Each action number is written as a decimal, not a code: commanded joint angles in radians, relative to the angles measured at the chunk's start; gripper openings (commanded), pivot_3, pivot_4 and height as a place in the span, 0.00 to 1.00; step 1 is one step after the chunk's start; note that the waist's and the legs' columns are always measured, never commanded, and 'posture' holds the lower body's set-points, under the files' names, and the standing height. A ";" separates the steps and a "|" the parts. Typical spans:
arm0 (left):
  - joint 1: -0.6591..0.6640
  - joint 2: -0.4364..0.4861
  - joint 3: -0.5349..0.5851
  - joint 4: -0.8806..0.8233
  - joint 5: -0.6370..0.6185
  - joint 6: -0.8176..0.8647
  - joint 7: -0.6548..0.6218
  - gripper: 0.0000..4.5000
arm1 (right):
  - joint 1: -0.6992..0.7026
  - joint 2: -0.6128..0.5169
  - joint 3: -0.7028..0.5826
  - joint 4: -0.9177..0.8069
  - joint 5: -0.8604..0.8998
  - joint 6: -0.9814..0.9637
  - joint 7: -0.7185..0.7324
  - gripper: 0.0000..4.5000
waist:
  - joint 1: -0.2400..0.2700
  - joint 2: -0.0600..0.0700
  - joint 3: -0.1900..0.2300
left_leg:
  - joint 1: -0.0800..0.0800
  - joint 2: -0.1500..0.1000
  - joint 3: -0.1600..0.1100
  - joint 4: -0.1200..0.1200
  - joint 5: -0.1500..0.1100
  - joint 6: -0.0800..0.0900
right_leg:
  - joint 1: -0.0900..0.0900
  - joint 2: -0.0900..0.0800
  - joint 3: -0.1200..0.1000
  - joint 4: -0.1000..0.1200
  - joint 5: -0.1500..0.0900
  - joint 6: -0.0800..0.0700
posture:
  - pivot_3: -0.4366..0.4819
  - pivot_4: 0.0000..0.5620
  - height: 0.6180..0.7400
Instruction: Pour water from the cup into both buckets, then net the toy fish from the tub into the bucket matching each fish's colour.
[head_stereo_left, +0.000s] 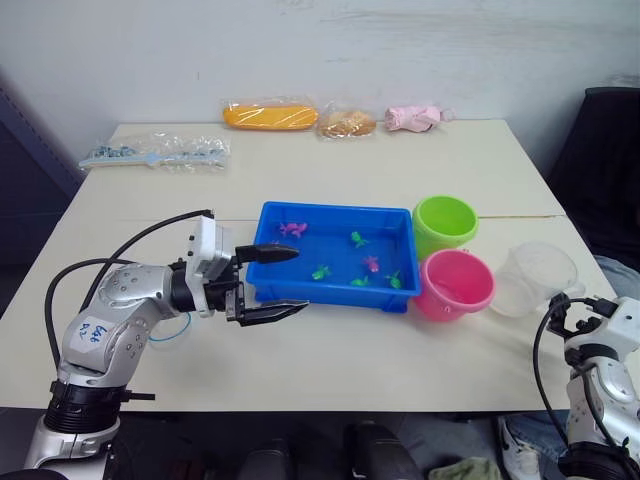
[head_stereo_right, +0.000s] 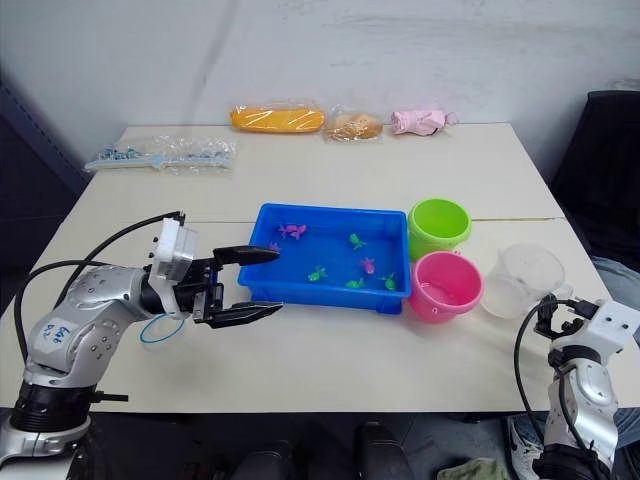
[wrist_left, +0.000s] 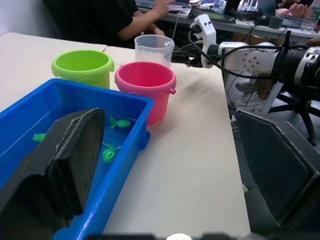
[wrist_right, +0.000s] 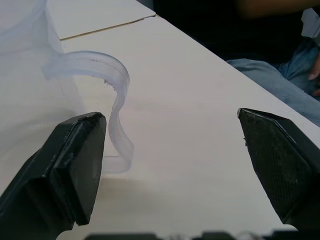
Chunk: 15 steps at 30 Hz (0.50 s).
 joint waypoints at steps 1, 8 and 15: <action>-0.035 -0.004 -0.002 0.000 0.002 -0.019 -0.003 1.00 | -0.040 -0.048 -0.027 0.077 0.018 -0.073 0.055 1.00 | 0.000 0.000 0.000 | 0.000 0.000 0.000 0.000 0.000 0.000 | 0.000 0.000 0.000 0.000 0.000 0.000 | 0.48 0.27 1.00; -0.039 -0.011 -0.002 0.006 0.008 -0.025 -0.003 1.00 | -0.068 -0.066 -0.024 0.136 0.018 -0.130 0.088 0.43 | 0.000 0.000 0.000 | 0.000 0.000 0.000 0.000 0.000 0.000 | 0.000 0.000 0.000 0.000 0.000 0.000 | 0.48 0.27 1.00; -0.027 -0.010 0.009 0.002 0.009 -0.023 0.003 1.00 | -0.068 -0.072 -0.033 0.131 0.036 -0.145 0.109 0.02 | 0.001 0.000 0.000 | 0.000 0.000 0.000 0.000 0.000 0.000 | 0.001 0.000 0.000 -0.001 0.000 0.001 | 0.48 0.27 1.00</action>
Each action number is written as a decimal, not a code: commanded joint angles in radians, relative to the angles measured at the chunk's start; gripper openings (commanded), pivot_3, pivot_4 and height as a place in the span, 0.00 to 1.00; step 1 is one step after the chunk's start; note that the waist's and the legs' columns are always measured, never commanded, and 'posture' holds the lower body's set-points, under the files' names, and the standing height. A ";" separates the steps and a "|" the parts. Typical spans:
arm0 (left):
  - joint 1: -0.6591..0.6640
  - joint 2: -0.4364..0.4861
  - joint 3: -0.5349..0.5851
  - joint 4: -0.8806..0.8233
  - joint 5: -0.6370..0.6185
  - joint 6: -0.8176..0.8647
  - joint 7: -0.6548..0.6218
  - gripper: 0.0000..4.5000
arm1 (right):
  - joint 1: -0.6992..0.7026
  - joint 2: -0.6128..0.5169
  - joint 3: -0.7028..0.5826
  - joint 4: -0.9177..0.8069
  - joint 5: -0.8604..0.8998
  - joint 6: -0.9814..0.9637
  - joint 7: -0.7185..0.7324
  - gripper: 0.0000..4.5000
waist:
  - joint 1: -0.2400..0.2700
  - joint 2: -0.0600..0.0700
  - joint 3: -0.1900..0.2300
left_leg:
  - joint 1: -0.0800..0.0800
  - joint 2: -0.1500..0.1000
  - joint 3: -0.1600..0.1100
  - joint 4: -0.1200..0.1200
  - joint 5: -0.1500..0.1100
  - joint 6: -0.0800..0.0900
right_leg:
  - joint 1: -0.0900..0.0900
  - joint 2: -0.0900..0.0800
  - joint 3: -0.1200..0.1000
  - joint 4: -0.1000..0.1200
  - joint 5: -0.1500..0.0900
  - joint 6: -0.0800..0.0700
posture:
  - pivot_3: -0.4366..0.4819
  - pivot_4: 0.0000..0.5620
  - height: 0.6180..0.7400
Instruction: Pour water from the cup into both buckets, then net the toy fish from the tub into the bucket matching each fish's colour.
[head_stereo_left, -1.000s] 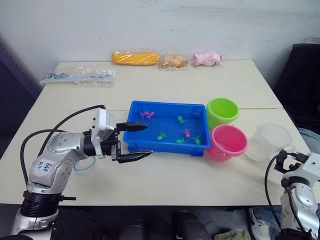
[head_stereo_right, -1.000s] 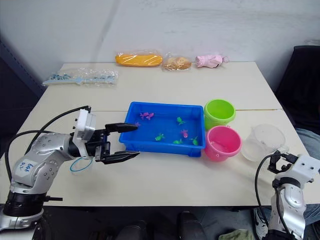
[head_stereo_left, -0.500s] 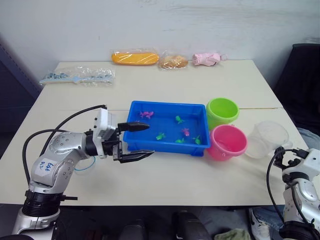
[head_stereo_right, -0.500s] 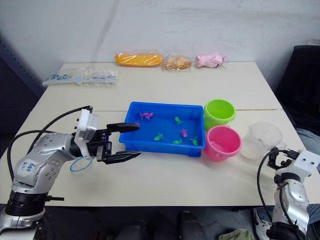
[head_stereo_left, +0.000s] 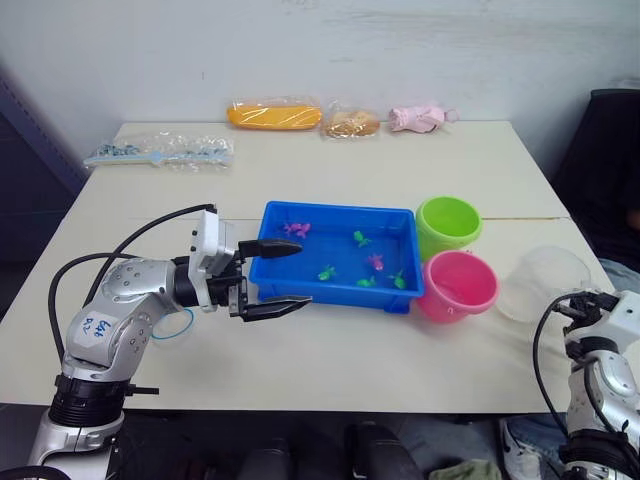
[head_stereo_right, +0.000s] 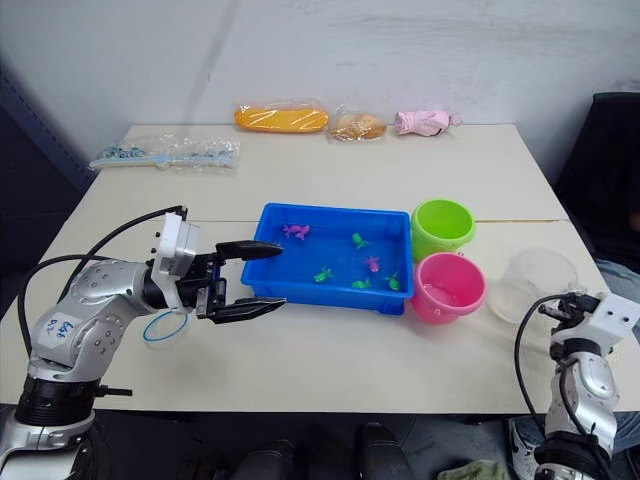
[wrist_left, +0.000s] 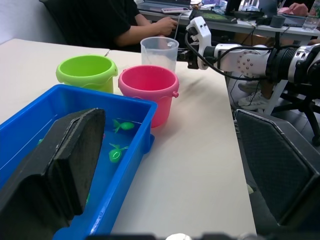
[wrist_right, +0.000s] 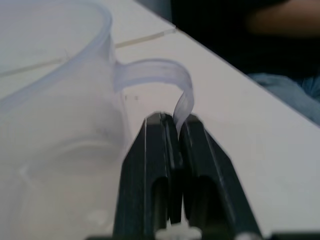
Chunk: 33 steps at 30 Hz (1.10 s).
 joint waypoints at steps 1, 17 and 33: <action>0.005 -0.001 0.017 -0.008 -0.003 -0.016 0.009 1.00 | 0.000 -0.035 -0.034 -0.020 0.025 -0.025 0.014 0.02 | 0.000 0.000 0.000 | 0.000 0.000 0.000 0.000 0.000 0.000 | 0.000 0.000 0.000 0.000 0.000 0.000 | 0.48 0.27 1.00; -0.020 -0.039 -0.013 -0.002 -0.019 -0.001 0.017 1.00 | 0.166 -0.207 -0.037 -0.381 -0.062 0.031 0.022 0.02 | 0.001 0.003 0.002 | -0.001 0.000 0.000 0.000 0.000 0.000 | 0.000 0.000 0.000 -0.001 0.000 0.000 | 0.48 0.27 1.00; -0.086 -0.124 -0.089 0.098 0.054 -0.051 0.022 1.00 | 0.232 -0.250 0.078 -0.596 -0.338 0.006 -0.003 0.02 | 0.005 0.003 0.002 | -0.001 0.000 0.000 0.000 0.001 -0.001 | 0.000 0.001 0.000 -0.001 0.000 0.001 | 0.48 0.27 1.00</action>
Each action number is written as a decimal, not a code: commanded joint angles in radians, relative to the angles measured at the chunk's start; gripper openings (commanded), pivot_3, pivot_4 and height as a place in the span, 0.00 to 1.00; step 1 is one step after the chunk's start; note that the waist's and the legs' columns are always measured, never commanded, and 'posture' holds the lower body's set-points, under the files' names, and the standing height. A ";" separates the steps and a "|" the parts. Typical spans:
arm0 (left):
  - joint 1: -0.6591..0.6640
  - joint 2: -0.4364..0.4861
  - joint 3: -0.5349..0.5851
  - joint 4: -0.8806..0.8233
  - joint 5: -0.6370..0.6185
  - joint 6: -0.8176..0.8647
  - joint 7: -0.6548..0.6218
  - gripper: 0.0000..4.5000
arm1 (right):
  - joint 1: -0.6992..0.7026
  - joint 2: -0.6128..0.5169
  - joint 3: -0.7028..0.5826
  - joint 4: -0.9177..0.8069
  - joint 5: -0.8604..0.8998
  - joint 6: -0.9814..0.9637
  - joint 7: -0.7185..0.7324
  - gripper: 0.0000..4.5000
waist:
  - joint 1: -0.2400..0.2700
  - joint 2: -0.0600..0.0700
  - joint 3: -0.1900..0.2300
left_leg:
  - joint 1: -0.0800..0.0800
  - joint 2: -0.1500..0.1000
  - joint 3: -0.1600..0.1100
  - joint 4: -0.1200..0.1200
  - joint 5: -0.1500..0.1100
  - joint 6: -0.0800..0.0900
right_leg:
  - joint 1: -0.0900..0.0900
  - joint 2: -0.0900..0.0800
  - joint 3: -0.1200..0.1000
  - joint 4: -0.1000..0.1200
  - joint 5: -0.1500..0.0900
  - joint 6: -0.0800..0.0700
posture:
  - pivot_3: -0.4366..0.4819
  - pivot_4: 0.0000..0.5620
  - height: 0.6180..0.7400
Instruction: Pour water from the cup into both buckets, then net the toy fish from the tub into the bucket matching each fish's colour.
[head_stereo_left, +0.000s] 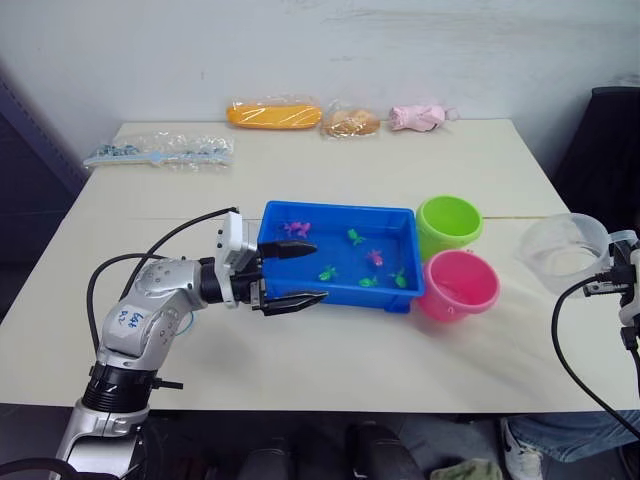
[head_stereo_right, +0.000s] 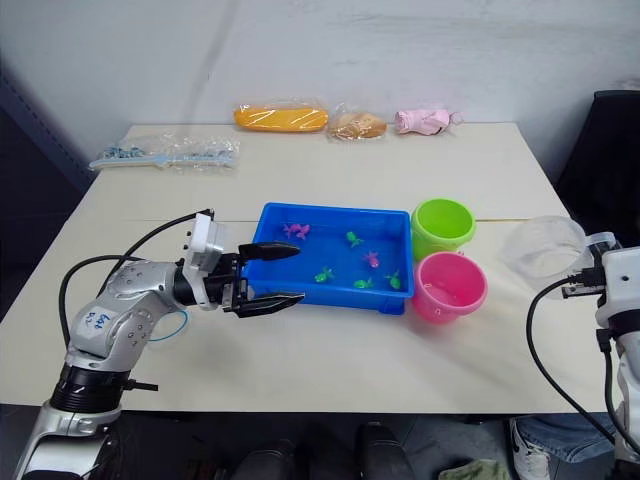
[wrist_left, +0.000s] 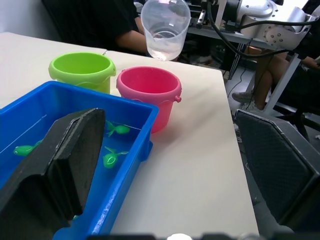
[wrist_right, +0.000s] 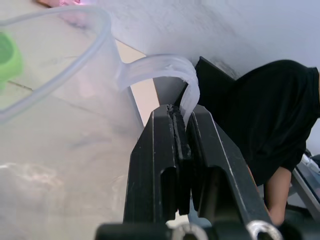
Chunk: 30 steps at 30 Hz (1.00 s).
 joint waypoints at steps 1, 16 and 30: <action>-0.020 -0.019 -0.012 -0.016 0.011 -0.024 0.009 1.00 | 0.001 -0.006 0.007 -0.034 -0.061 -0.064 -0.018 0.02 | 0.001 0.000 0.000 | 0.000 0.000 0.000 0.000 0.000 0.000 | 0.000 0.000 0.000 0.000 0.000 0.000 | 0.48 0.27 1.00; -0.030 -0.049 -0.011 0.001 0.045 -0.078 0.017 1.00 | -0.008 -0.015 0.068 -0.010 -0.250 -0.228 -0.043 0.02 | -0.001 0.000 0.000 | 0.000 0.000 0.000 0.000 0.000 -0.001 | 0.000 0.000 0.000 0.000 0.000 0.000 | 0.48 0.27 1.00; -0.027 -0.057 -0.018 0.008 0.060 -0.105 0.016 1.00 | -0.014 -0.036 0.072 -0.001 -0.377 -0.313 -0.082 0.02 | -0.001 0.000 0.000 | 0.000 0.000 0.000 0.000 0.001 -0.001 | 0.000 0.000 0.000 0.000 0.000 0.000 | 0.48 0.27 1.00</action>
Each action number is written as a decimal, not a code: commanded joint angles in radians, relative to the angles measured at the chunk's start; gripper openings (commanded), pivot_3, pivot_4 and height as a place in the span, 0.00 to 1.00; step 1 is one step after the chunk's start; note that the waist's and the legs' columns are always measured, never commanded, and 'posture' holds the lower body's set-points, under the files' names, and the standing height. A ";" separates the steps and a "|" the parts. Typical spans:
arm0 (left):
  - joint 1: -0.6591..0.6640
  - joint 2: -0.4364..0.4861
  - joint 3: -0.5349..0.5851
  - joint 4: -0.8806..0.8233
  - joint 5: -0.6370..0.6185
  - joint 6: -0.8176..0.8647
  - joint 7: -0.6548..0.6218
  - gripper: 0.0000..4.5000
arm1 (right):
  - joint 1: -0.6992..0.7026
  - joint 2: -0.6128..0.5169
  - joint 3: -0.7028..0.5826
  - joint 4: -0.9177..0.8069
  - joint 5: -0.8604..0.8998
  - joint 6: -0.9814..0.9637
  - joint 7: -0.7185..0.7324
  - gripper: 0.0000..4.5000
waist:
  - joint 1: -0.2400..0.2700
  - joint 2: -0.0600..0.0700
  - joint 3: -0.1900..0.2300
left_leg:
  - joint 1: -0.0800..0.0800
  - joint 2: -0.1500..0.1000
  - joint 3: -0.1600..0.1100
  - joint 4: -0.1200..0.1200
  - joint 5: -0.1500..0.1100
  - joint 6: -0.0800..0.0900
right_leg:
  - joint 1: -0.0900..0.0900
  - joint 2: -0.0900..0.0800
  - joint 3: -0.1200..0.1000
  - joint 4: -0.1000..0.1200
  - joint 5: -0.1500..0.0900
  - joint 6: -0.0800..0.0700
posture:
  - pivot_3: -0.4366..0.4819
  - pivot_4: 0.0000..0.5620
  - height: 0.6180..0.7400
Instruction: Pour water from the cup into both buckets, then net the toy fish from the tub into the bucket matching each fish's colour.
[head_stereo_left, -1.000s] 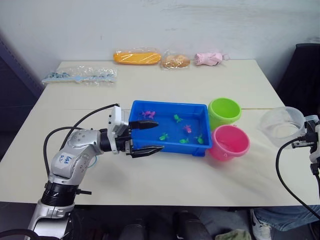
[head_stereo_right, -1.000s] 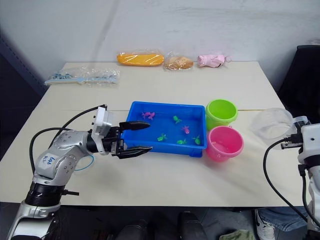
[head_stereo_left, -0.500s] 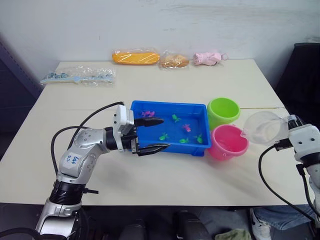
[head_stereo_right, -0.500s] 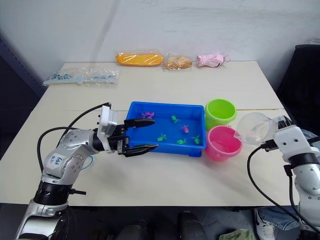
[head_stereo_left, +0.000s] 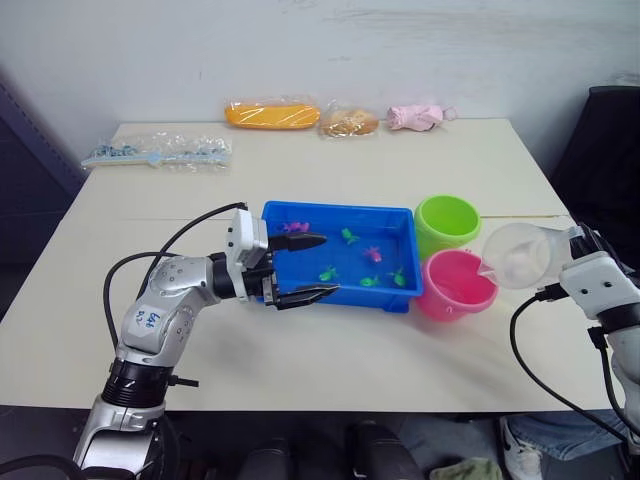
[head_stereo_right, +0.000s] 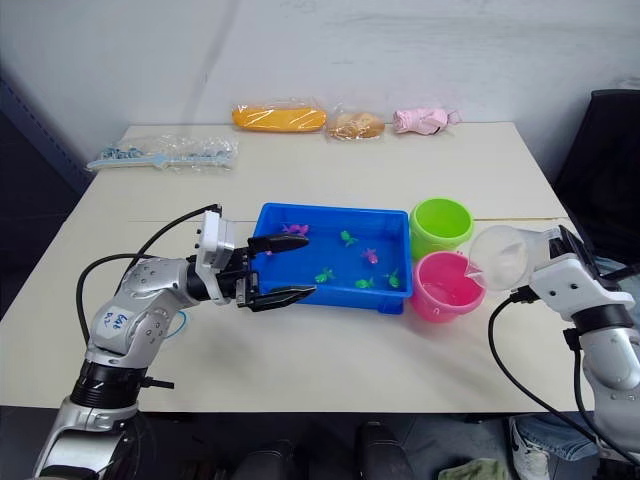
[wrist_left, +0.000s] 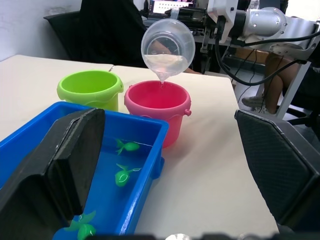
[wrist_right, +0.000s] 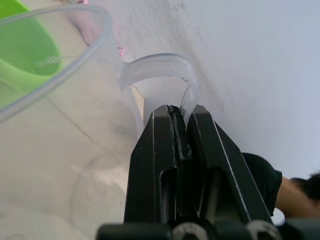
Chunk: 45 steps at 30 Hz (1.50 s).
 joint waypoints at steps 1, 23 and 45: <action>-0.013 -0.005 0.000 -0.021 0.002 -0.021 -0.003 1.00 | -0.016 -0.036 -0.008 -0.013 -0.031 -0.047 -0.028 0.02 | 0.000 0.000 0.000 | 0.000 0.000 0.000 0.000 0.000 0.000 | 0.000 0.000 0.000 0.000 0.000 0.000 | 0.48 0.27 1.00; -0.011 -0.013 0.012 -0.019 0.007 -0.032 0.006 1.00 | -0.025 -0.055 -0.008 0.018 -0.155 -0.142 -0.100 0.02 | 0.000 0.000 0.000 | 0.000 0.000 0.000 0.000 0.000 0.000 | 0.000 0.000 0.000 0.000 0.000 0.000 | 0.48 0.27 1.00; 0.000 -0.010 0.028 -0.016 0.004 -0.043 0.024 1.00 | -0.097 0.044 -0.065 0.020 0.282 0.082 0.036 0.02 | -0.001 0.000 0.000 | 0.000 0.000 0.000 0.001 0.001 0.000 | 0.000 0.000 0.000 0.001 0.000 0.000 | 0.48 0.27 1.00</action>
